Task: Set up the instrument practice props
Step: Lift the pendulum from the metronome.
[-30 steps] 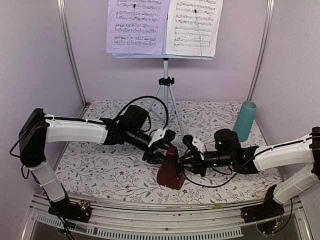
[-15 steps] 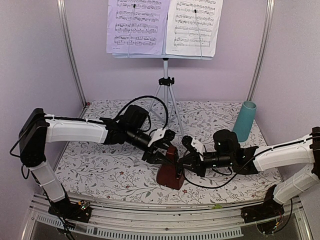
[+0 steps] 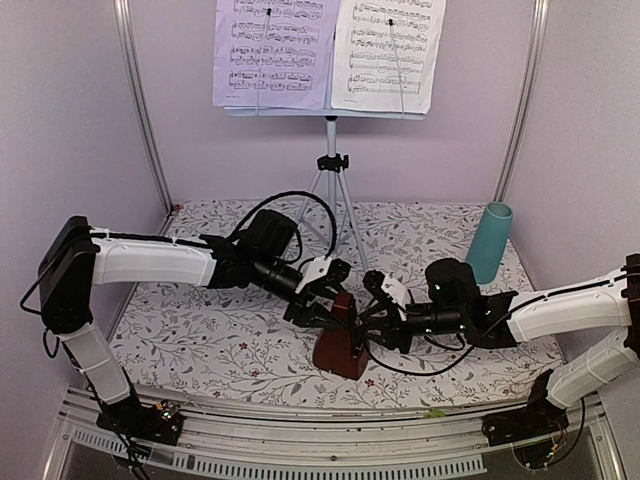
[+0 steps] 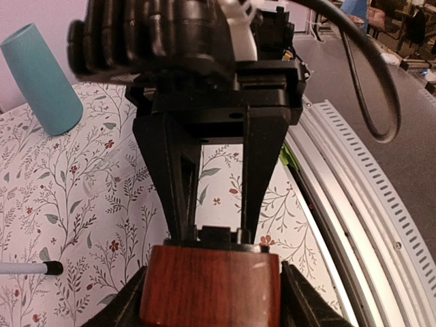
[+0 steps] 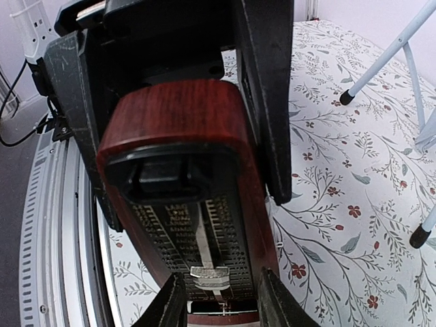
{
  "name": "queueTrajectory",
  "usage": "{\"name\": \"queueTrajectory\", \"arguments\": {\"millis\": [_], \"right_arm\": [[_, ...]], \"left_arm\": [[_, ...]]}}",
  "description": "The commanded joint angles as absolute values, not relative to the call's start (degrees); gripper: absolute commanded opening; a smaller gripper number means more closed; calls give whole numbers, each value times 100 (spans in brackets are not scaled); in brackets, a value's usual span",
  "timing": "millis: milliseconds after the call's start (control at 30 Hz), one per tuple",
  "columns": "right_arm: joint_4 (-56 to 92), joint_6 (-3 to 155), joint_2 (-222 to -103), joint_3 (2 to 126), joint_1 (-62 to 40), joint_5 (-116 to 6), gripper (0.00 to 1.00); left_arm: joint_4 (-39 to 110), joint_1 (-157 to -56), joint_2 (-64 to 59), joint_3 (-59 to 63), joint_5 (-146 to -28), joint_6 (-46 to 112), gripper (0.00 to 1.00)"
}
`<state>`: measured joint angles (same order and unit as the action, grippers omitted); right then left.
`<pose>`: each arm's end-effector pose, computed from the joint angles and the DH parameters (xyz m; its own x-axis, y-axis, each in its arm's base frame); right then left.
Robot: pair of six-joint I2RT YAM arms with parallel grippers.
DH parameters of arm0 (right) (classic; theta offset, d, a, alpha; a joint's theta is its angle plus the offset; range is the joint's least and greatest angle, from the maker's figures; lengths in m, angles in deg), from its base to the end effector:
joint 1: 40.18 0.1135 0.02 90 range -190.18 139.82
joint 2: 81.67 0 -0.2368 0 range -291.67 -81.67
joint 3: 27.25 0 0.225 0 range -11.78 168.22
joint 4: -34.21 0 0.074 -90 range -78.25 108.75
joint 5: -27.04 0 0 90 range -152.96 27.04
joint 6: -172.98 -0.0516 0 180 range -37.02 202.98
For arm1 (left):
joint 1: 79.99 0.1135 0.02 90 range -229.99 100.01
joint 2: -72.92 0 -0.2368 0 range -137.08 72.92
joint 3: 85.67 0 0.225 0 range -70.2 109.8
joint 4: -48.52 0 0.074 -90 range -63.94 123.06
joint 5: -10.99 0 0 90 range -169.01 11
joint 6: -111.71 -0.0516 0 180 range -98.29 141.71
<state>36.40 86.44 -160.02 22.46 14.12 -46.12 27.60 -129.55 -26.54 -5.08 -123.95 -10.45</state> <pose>0.1513 0.2362 0.1826 -0.2034 -0.3821 -0.9015 -0.9426 0.3254 0.0748 0.2037 -0.2952 0.2036 0.1227 0.4369 -0.8911 0.9751 -0.2203 0.0263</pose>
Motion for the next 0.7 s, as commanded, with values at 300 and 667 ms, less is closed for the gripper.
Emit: {"name": "queueTrajectory", "arguments": {"millis": [300, 667], "right_arm": [[3650, 8573, -15883, 2318, 1596, -5137, 38], [3636, 8587, -15991, 2390, 1675, -5284, 26]], "left_arm": [[2311, -12997, -2979, -516, -12207, -1090, 0], [2309, -12996, -3005, -517, -12216, -1082, 0]]}}
